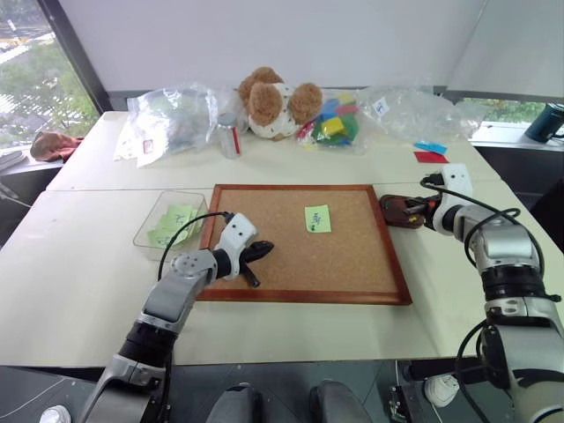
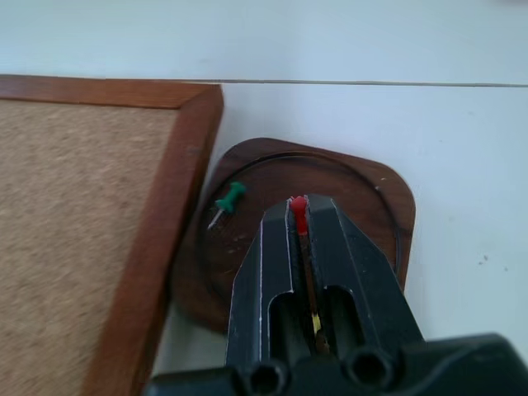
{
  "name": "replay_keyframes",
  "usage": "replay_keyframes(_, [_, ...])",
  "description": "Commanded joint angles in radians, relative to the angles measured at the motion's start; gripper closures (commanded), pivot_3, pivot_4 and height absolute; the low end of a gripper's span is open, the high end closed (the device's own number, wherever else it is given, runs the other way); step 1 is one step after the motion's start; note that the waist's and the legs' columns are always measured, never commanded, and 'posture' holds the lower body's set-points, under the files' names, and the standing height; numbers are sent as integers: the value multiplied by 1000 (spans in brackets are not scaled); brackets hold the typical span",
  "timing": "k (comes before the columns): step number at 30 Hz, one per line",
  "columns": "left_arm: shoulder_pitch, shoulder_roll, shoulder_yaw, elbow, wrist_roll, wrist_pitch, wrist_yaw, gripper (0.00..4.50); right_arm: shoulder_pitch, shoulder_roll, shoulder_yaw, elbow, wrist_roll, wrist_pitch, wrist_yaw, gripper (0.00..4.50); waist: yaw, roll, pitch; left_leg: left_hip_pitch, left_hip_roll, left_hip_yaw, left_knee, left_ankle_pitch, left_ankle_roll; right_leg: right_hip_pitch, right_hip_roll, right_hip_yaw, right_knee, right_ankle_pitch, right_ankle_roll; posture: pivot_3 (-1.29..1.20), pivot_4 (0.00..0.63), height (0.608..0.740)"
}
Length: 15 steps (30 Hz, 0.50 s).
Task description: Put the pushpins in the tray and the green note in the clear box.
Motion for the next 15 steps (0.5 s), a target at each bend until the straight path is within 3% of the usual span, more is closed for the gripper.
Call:
replay_keyframes(1, [34, 1, -29, 39, 22, 24, -2, 4500, -40, 3, -1, 38, -9, -52, 14, 4417, 0, 0, 0, 0, 0, 0, 0, 0, 0, 0, 0, 0, 0, 0, 0, 0, 150, 740])
replay_keyframes(4, [38, 2, -27, 33, 21, 27, 1, 4500, -45, 7, 3, 60, -11, -61, 24, 3509, 0, 0, 0, 0, 0, 0, 0, 0, 0, 0, 0, 0, 0, 0, 0, 0, 150, 740])
replay_keyframes(11, [40, 4, -25, 29, 21, 29, 3, 4500, -47, 8, 5, 74, -16, -63, 27, 113, 0, 0, 0, 0, 0, 0, 0, 0, 0, 0, 0, 0, 0, 0, 0, 0, 150, 740])
replay_keyframes(15, [40, 9, -22, 30, 20, 28, 0, 4500, -44, 4, 5, 60, -14, -53, 32, 113, 0, 0, 0, 0, 0, 0, 0, 0, 0, 0, 0, 0, 0, 0, 0, 0, 150, 740])
